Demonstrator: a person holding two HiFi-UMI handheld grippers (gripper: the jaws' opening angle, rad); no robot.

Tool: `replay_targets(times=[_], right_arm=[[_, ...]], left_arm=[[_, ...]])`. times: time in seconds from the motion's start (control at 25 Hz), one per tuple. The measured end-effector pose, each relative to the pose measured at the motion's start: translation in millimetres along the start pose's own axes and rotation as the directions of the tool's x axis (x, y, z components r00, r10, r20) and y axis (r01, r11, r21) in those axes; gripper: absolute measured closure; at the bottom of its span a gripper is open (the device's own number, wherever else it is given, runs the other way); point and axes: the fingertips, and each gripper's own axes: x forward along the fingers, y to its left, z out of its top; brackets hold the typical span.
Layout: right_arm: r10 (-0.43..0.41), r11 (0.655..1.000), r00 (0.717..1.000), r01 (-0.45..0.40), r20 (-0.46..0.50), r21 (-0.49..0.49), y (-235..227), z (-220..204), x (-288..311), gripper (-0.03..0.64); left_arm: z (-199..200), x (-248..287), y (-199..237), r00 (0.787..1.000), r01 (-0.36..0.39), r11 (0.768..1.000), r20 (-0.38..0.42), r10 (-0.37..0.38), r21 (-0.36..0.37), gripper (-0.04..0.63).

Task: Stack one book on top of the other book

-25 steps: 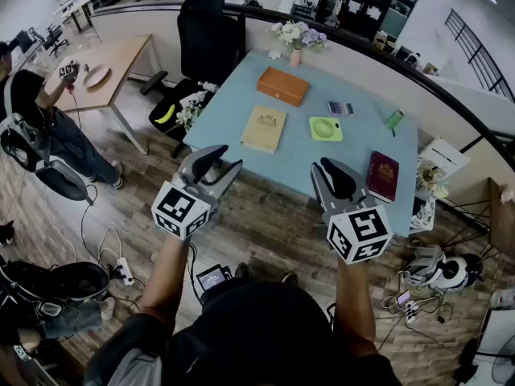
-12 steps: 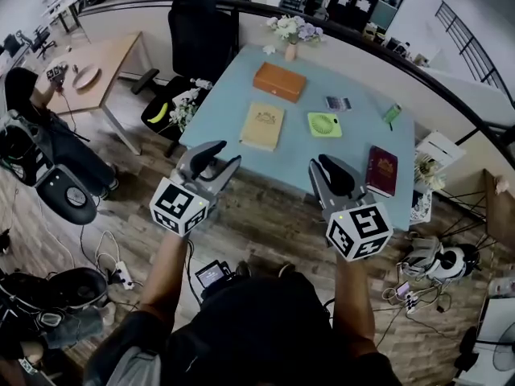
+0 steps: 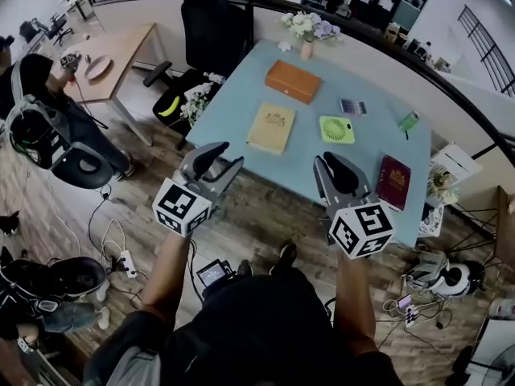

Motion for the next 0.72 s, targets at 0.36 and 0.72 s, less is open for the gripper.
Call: replay_targets(times=[0.36,0.72], right_arm=[[0.109,0.994,0.994,-0.109,0.014,0.011,-49.9,10.4,36.9,0.545],[0.191,0.981,0.982,-0.191,0.008,0.021,-92.2,8.6,66.4,0.545]], left_arm=[[5.8,38.3,8.1,0.994,-0.096,0.995,-0.044,0.097,0.007,0.373],[4.5,78.3,8.6,0.983,-0.166,0.986,-0.073,0.167,0.010,0.373]])
